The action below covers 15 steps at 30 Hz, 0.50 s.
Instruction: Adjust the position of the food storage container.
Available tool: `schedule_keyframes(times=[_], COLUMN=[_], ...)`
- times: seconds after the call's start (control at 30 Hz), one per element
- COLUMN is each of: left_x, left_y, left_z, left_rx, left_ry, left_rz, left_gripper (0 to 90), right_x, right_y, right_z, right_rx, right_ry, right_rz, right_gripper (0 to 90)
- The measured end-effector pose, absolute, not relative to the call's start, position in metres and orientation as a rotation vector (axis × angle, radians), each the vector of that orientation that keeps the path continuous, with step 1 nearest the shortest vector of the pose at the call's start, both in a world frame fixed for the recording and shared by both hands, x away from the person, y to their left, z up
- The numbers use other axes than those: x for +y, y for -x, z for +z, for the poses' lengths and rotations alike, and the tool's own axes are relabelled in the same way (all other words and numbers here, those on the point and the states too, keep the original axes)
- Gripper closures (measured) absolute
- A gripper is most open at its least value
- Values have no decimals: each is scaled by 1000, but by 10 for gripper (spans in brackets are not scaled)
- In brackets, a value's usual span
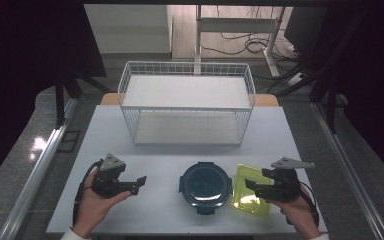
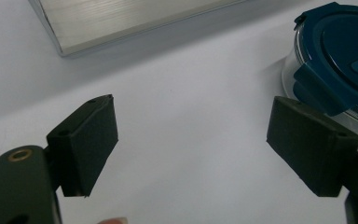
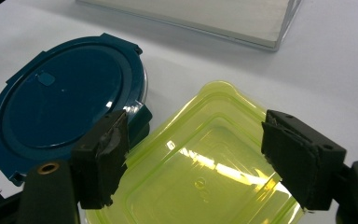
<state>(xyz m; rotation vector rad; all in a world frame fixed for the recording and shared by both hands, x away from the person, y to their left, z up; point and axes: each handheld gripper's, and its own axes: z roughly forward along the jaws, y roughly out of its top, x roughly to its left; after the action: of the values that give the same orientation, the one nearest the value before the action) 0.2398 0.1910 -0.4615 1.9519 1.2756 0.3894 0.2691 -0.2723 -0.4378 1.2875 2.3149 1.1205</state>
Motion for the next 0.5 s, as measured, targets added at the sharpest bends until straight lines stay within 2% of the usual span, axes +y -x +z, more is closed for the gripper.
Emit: schedule_keyframes(times=[0.5], left_x=[186], left_y=[-241], left_z=[-463], left_rx=[1274], left_ry=[-1960], left_rz=[352], left_gripper=[156], right_x=[-279], right_y=[-268], right_z=[-435], right_rx=[2318], right_ry=[-1313], right_rz=[1140], right_gripper=[298])
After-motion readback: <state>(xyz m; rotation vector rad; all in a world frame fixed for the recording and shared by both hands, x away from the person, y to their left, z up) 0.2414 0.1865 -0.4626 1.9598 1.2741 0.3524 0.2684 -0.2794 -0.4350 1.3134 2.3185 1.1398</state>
